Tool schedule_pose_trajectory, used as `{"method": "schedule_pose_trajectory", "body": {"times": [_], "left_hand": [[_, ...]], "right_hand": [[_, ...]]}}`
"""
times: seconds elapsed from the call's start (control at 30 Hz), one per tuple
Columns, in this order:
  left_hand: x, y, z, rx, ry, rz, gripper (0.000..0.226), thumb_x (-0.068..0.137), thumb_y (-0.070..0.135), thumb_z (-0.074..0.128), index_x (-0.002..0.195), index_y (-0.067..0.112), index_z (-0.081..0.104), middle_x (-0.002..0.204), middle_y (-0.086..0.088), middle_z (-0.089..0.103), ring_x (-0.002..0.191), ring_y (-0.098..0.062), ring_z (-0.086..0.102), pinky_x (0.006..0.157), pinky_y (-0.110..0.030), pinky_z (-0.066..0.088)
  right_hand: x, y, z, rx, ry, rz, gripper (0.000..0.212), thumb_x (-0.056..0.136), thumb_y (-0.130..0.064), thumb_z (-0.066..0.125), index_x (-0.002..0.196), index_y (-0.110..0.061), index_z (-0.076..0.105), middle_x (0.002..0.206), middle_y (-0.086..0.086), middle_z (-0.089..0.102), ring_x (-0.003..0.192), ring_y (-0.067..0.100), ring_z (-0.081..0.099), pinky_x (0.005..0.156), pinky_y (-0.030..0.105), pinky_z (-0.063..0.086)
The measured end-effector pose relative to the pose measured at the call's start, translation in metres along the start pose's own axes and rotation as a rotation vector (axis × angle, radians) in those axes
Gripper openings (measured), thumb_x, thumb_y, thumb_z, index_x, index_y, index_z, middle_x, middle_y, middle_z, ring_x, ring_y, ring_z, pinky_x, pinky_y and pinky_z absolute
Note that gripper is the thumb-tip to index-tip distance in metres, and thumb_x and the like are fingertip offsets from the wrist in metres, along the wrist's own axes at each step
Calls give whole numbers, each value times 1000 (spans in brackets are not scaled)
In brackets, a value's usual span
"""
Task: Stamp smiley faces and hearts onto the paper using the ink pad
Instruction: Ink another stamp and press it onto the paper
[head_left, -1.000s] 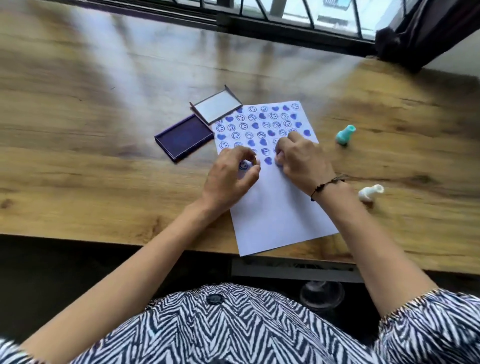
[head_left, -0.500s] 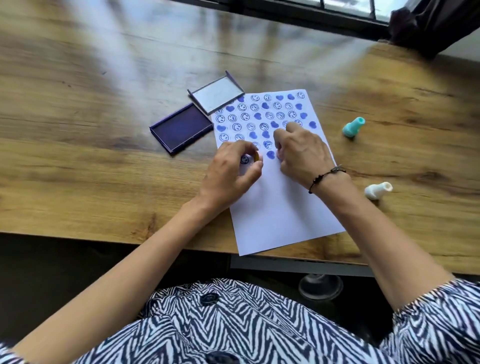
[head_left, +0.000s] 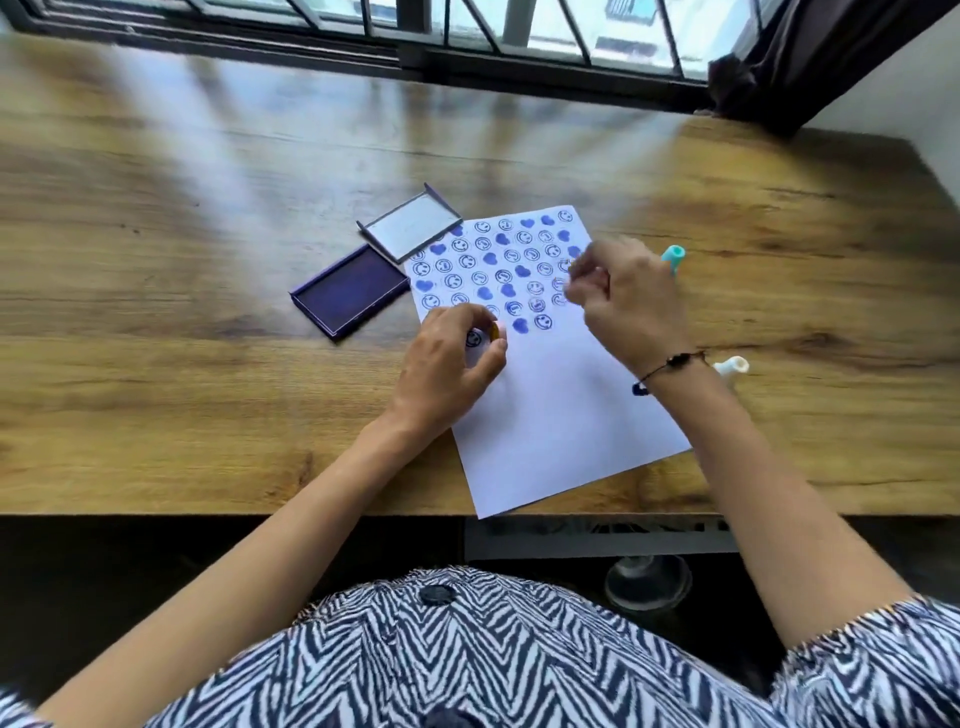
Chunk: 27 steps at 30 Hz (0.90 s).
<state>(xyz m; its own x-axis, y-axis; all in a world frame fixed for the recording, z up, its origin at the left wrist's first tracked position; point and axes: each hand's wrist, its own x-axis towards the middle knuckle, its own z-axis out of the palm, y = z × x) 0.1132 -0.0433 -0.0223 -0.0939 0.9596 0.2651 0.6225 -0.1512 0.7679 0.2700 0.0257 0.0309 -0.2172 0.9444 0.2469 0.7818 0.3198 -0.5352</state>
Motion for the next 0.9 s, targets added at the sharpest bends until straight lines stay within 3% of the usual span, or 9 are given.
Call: {"method": "schedule_pose_trajectory", "body": {"times": [0.07, 0.1, 0.17, 0.27, 0.4, 0.5, 0.73, 0.8, 0.9], "left_hand": [[0, 2, -1, -33, 20, -6, 16, 83, 16, 58, 94, 4, 58, 94, -12, 64, 87, -21, 51, 71, -17, 31], [0, 3, -2, -52, 36, -5, 16, 83, 15, 58, 95, 4, 58, 94, -12, 64, 88, -20, 51, 72, -17, 32], [-2, 6, -4, -75, 60, 15, 17, 82, 13, 59, 96, 4, 58, 96, -12, 65, 91, -17, 51, 76, -17, 33], [-6, 12, -6, -201, 18, 0, 19, 82, 13, 60, 100, 7, 58, 95, -4, 64, 92, -15, 56, 81, -16, 41], [-6, 22, -4, -412, -101, -96, 20, 83, 15, 61, 102, 13, 58, 93, 2, 63, 89, -12, 60, 85, -23, 49], [-6, 26, -3, -461, -136, -98, 20, 83, 15, 60, 103, 13, 58, 95, -2, 65, 91, -16, 62, 88, -35, 51], [-5, 34, 5, -469, -217, -77, 16, 81, 15, 62, 97, 15, 61, 93, -5, 67, 90, -18, 64, 89, -41, 52], [-6, 39, 10, -549, -246, -100, 14, 82, 14, 60, 95, 13, 62, 93, -11, 68, 91, -22, 65, 88, -40, 52], [-9, 45, 16, -650, -303, -140, 13, 83, 10, 60, 95, 9, 62, 90, -11, 68, 89, -19, 65, 81, -26, 52]], "right_hand": [[-6, 2, -10, 173, 89, 104, 6, 75, -4, 61, 80, -6, 65, 79, 10, 68, 70, 16, 56, 65, 19, 42], [-9, 2, -12, 260, 86, 167, 4, 76, -4, 62, 78, -7, 65, 77, 10, 68, 68, 15, 58, 66, 21, 47], [-19, 0, -12, 439, 29, 278, 12, 77, -3, 64, 71, -13, 62, 75, 11, 67, 64, 13, 61, 63, 26, 53], [-34, -9, -7, 691, -59, 344, 24, 79, -1, 66, 67, -20, 59, 62, 3, 63, 45, 2, 55, 50, 16, 49], [-51, -18, -3, 886, -110, 364, 17, 78, -5, 69, 72, -19, 62, 60, -1, 64, 45, 7, 56, 51, 18, 50], [-57, -21, -4, 897, -93, 349, 15, 76, -7, 71, 72, -19, 63, 60, -1, 64, 46, 8, 57, 51, 17, 51], [-68, -11, -14, 850, -21, 310, 13, 76, -9, 72, 72, -19, 64, 54, -10, 68, 48, 4, 59, 51, 15, 50], [-72, -8, -17, 812, 3, 292, 16, 77, -10, 72, 69, -22, 65, 55, -10, 67, 49, 3, 59, 51, 15, 49], [-79, -2, -20, 735, 15, 281, 17, 78, -13, 71, 68, -24, 63, 60, -7, 65, 48, 5, 58, 53, 17, 50]]}}
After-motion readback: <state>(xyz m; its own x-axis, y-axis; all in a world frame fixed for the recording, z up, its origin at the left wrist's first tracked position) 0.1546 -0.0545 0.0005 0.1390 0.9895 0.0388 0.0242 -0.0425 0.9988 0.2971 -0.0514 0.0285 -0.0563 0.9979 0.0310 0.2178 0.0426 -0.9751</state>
